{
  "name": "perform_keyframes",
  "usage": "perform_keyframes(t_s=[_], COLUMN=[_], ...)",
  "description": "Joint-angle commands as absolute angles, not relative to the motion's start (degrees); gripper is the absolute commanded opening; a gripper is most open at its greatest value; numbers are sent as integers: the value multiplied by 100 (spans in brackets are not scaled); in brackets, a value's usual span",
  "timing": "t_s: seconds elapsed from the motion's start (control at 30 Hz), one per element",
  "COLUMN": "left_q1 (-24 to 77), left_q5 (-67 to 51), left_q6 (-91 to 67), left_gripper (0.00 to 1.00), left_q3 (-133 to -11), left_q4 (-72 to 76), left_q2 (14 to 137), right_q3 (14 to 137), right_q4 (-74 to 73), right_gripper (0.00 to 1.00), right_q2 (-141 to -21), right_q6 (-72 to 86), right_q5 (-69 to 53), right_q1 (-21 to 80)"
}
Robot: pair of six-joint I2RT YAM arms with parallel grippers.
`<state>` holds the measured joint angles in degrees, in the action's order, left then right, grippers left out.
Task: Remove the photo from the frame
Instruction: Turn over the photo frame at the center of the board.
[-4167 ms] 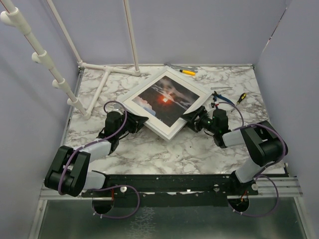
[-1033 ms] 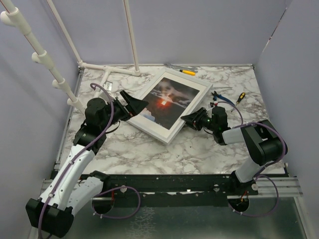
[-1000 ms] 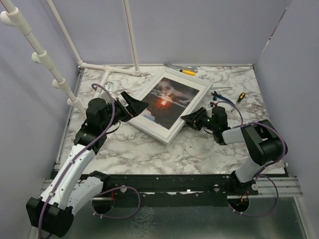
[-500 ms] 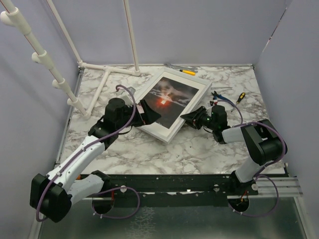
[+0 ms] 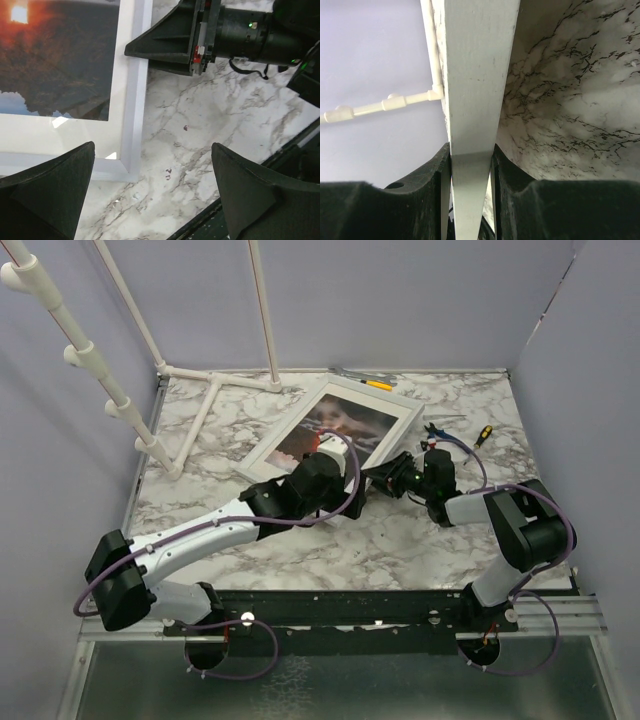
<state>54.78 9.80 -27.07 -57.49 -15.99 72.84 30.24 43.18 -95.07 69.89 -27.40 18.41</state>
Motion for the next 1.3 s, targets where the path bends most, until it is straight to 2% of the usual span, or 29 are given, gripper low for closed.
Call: perform_keyframes(t_s=[0.0,0.33,0.83,1.27], left_q1=[5959,6811,7126,7347], left_q5=[2526,4082,4685,5657], left_q6=[-2101,-1759,-1627,-1845], left_gripper=[99,99,99,97], left_q3=[-6285,-7068,-8059,-8846], left_q4=[-2463,-3250,-4102,-5121], left_q2=[7764,8600,9890,10789], right_q3=[3289,3412,3607,3688], right_q4=[4558,4395,3889,3683], right_gripper=[28,28,28,27], right_q2=[-9257,-9027,-8623,-8335], right_q6=[6793,6944,7034,7177], right_q5=[-2829,-2890,-2868,-2895], right_q1=[1863,1889,1991,2056])
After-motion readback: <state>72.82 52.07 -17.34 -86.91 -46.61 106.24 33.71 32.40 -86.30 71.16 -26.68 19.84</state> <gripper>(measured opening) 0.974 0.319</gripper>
